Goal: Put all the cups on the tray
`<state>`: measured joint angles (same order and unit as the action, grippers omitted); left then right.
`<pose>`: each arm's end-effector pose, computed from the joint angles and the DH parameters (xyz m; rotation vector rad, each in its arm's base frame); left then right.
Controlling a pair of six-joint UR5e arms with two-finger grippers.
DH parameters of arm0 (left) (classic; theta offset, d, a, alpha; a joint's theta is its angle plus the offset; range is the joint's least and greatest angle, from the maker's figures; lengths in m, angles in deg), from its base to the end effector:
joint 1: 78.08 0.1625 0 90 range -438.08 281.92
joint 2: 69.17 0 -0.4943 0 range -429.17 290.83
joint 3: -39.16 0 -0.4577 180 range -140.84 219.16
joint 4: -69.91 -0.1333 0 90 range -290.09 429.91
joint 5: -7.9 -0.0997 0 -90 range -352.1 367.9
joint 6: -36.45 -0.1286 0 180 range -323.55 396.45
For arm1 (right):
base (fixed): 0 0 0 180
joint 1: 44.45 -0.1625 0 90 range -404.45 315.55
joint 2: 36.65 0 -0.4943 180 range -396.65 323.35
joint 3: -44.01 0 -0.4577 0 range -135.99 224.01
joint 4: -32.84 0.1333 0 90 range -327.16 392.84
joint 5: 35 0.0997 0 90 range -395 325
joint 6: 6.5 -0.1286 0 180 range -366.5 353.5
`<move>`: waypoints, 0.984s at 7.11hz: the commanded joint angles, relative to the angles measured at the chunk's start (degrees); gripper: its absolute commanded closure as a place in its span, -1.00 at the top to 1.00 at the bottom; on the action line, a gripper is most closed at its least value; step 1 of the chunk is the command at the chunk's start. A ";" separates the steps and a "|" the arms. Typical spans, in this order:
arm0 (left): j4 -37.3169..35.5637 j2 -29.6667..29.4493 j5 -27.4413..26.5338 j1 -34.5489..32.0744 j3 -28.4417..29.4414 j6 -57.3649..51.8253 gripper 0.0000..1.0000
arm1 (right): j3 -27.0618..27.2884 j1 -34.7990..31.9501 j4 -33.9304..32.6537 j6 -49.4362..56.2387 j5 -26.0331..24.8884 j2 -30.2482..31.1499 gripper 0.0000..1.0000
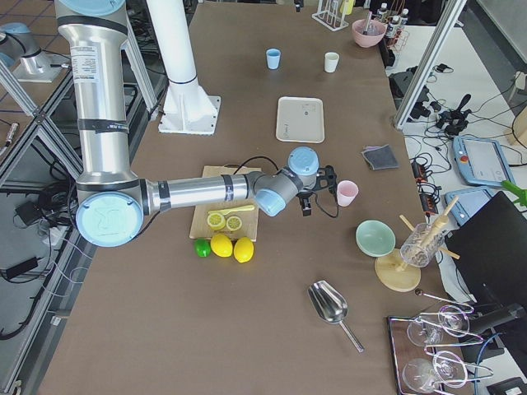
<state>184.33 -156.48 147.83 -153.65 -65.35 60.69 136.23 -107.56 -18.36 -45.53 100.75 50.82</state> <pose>0.1043 -0.5454 0.5703 0.2787 0.9870 0.1195 -0.2401 -0.5645 0.6148 0.1893 -1.0238 -0.1108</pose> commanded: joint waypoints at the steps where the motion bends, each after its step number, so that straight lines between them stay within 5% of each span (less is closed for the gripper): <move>1: 1.68 -0.32 -0.45 1.31 0.19 3.34 0.96 | 0.42 3.42 0.05 -1.14 -0.75 0.42 0.97; 5: 1.77 -0.23 -0.36 1.48 -0.08 3.44 0.96 | 3.74 6.50 0.05 -1.23 -0.31 3.39 0.79; 7: 1.77 -0.23 -0.45 1.40 0.01 3.44 0.96 | 4.37 8.17 -0.04 -1.23 -0.40 4.11 0.24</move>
<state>186.11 -156.71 147.45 -152.20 -65.36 64.13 140.08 -100.45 -18.33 -46.75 100.43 54.38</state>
